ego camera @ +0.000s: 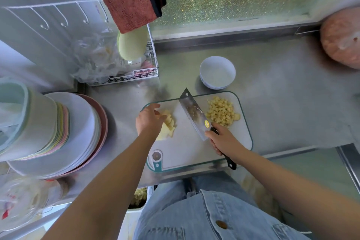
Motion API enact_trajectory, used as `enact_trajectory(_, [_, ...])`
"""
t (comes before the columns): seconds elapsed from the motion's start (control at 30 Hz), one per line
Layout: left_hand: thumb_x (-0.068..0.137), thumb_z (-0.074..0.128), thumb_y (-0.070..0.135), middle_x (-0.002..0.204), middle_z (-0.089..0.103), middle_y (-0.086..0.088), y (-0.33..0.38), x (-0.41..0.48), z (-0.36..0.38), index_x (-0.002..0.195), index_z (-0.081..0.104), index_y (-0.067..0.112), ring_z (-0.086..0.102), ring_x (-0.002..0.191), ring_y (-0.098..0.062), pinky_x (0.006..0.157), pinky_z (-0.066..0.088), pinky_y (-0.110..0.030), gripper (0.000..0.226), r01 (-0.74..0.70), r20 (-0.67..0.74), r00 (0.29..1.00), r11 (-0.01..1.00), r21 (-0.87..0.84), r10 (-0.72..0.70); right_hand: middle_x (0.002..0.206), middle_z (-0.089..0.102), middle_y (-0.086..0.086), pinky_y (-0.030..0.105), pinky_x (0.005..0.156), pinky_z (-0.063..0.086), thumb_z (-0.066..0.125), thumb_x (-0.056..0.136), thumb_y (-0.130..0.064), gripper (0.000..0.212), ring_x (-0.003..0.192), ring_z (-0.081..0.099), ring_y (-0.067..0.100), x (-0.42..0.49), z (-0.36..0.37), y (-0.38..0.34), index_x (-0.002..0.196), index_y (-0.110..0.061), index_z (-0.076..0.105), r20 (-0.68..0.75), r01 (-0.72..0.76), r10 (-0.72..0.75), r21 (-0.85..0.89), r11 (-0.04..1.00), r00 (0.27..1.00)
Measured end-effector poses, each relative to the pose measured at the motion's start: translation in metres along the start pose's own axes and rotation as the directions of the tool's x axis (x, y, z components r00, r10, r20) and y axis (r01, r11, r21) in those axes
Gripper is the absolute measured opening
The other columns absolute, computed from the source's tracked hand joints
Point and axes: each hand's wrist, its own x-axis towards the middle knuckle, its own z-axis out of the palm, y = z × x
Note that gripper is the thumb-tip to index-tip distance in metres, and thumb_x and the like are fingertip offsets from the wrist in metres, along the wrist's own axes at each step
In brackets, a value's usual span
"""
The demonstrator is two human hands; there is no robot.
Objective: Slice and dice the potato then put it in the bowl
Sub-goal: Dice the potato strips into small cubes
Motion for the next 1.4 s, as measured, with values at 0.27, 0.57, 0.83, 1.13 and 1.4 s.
enact_trajectory(0.27, [0.079,0.075,0.032,0.112,0.053,-0.001,-0.037,-0.031,-0.007,0.114,0.062,0.026,0.058,0.094,-0.021,0.074,0.051,-0.031,0.038,-0.182,0.03,0.983,0.975,0.127,0.18,0.052,0.039,0.003,0.028,0.041,0.031,0.047,0.093,-0.017,0.012,0.043,0.033,0.017,0.005,0.003,0.0,0.082,-0.014,0.043,0.007,0.04,-0.04,-0.045,0.998,0.999])
enact_trajectory(0.57, [0.086,0.068,0.016,0.113,0.056,-0.004,-0.031,-0.044,0.004,0.109,0.065,0.02,0.057,0.097,-0.021,0.081,0.047,-0.028,0.023,-0.276,-0.004,0.958,0.923,0.267,0.287,0.055,0.044,0.005,0.03,0.043,0.035,0.047,0.093,-0.017,0.013,0.042,0.036,0.016,0.002,0.009,0.002,0.081,-0.022,0.044,0.027,0.047,-0.044,-0.126,0.991,0.999])
enact_trajectory(0.83, [0.082,0.072,0.013,0.066,0.068,-0.002,-0.051,-0.018,-0.024,0.077,0.065,0.018,0.064,0.055,-0.018,0.071,0.058,-0.038,0.01,0.103,0.027,0.995,0.918,-0.382,-0.1,0.056,0.045,0.005,0.029,0.043,0.037,0.046,0.093,-0.018,0.006,0.04,0.038,0.013,0.004,0.01,0.005,0.093,-0.023,0.05,0.02,0.028,-0.025,-0.133,0.991,0.999])
enact_trajectory(1.13, [0.083,0.071,0.016,0.083,0.067,0.001,-0.049,-0.008,-0.024,0.092,0.069,0.014,0.06,0.076,-0.016,0.067,0.039,-0.022,0.009,0.029,0.004,1.0,0.997,-0.073,-0.029,0.056,0.045,0.005,0.028,0.043,0.036,0.046,0.094,-0.018,0.012,0.044,0.037,0.015,0.002,0.014,0.006,0.105,-0.013,0.05,0.005,-0.003,0.004,-0.116,0.993,1.0])
enact_trajectory(1.4, [0.082,0.074,0.031,0.105,0.056,-0.006,-0.053,-0.007,-0.023,0.116,0.062,0.019,0.059,0.085,-0.021,0.077,0.047,-0.029,0.038,-0.115,-0.006,0.993,0.991,0.072,0.115,0.057,0.045,0.005,0.028,0.044,0.037,0.047,0.093,-0.018,0.007,0.045,0.037,0.014,0.002,0.016,0.007,0.098,-0.013,0.048,-0.006,-0.015,0.014,-0.116,0.993,1.0])
